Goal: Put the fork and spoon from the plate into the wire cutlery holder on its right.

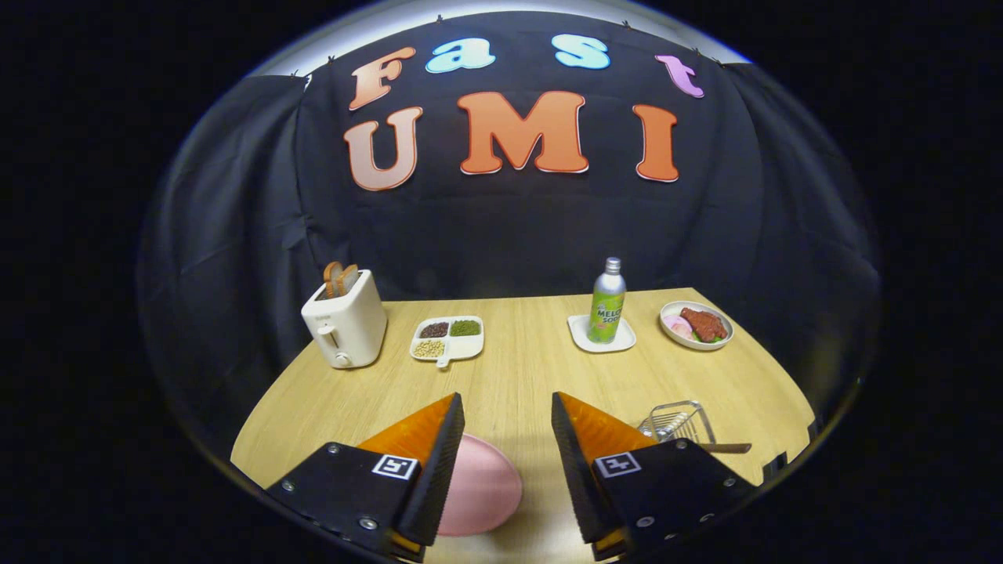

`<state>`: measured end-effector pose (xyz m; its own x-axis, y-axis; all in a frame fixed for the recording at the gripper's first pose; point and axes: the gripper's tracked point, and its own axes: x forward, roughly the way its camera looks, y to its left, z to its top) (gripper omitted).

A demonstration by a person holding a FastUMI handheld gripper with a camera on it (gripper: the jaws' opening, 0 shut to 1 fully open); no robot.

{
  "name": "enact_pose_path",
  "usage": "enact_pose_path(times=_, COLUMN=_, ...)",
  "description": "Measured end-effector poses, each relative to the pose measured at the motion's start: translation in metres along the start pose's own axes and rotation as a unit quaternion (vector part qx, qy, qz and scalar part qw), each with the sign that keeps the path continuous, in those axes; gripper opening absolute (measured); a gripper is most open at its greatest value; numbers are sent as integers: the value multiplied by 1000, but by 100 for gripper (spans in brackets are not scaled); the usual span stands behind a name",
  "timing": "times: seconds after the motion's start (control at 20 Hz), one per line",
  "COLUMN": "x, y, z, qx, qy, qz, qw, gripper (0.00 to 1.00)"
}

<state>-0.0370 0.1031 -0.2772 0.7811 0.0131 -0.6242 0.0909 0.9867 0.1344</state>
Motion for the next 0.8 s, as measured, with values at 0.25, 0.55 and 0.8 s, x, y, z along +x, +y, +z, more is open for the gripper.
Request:
enact_pose_path(times=0.25, x=3, y=47, z=-42, qx=-12, qy=33, qz=28, qw=999, gripper=82)
enact_pose_path(times=0.55, x=10, y=92, z=-109, qx=-42, qy=106, qz=64, qw=991, gripper=82)
enact_pose_path(times=0.8, x=16, y=109, z=-156, qx=-63, qy=162, qz=80, qw=982, gripper=82)
